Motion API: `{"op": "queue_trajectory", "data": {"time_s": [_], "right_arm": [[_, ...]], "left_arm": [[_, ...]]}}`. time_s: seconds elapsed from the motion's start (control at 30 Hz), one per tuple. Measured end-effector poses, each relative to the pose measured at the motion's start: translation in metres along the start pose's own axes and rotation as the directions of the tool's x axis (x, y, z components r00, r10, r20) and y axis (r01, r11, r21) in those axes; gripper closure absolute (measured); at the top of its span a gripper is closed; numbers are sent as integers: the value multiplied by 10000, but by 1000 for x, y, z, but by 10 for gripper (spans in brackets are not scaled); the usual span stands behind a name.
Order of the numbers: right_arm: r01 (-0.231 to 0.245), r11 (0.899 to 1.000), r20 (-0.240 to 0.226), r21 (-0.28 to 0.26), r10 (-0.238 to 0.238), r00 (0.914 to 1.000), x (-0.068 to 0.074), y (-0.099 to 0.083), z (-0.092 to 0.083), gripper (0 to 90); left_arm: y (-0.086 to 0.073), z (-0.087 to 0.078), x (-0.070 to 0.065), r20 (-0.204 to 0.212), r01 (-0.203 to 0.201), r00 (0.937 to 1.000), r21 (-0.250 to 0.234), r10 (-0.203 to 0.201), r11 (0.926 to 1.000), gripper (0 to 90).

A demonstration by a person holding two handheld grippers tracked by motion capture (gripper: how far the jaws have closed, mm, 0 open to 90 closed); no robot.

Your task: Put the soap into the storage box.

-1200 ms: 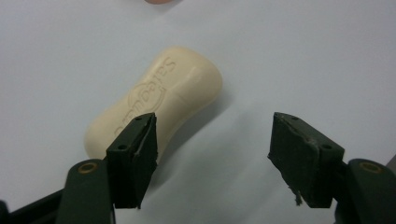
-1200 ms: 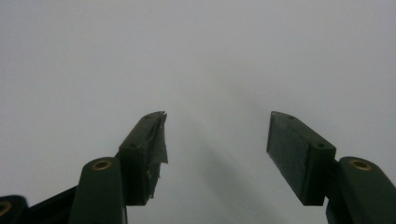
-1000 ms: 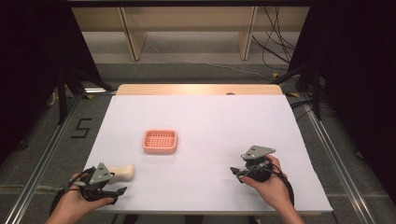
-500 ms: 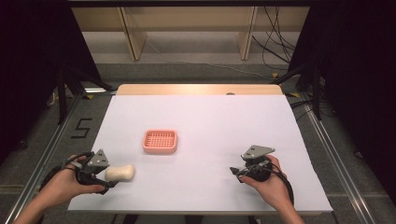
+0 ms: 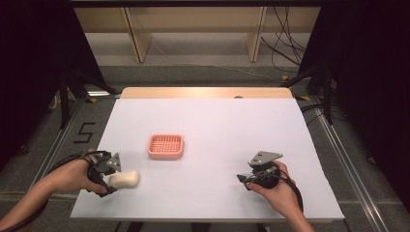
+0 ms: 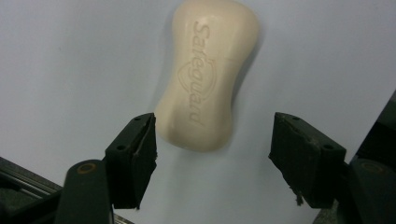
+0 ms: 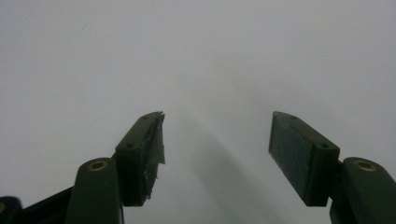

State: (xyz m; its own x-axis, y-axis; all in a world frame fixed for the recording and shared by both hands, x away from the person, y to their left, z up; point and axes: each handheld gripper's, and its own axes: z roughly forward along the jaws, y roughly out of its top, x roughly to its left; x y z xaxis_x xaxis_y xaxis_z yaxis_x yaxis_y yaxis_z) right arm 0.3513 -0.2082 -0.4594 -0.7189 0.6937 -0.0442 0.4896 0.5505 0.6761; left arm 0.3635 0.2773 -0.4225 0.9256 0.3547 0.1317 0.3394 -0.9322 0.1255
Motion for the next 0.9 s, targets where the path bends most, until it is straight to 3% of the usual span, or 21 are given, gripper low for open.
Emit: {"op": "queue_trajectory", "data": {"time_s": [0.2,0.6,0.83,0.9], "right_arm": [[-38,10000,-46,-2,38,10000,-1,0,0,361],[-77,9999,-107,86,78,9999,0,0,2,359],[-44,10000,-164,34,45,9999,1,-1,3,358],[-74,10000,-157,40,74,9998,1,-1,3,358]], "left_arm": [[9,4,7,299,-547,9981,131,543,9984,330],[23,19,20,1088,-801,9912,435,750,9958,328],[29,25,26,1128,-996,9894,689,914,9926,337],[29,27,26,1232,-868,9894,742,772,9935,337]]}}
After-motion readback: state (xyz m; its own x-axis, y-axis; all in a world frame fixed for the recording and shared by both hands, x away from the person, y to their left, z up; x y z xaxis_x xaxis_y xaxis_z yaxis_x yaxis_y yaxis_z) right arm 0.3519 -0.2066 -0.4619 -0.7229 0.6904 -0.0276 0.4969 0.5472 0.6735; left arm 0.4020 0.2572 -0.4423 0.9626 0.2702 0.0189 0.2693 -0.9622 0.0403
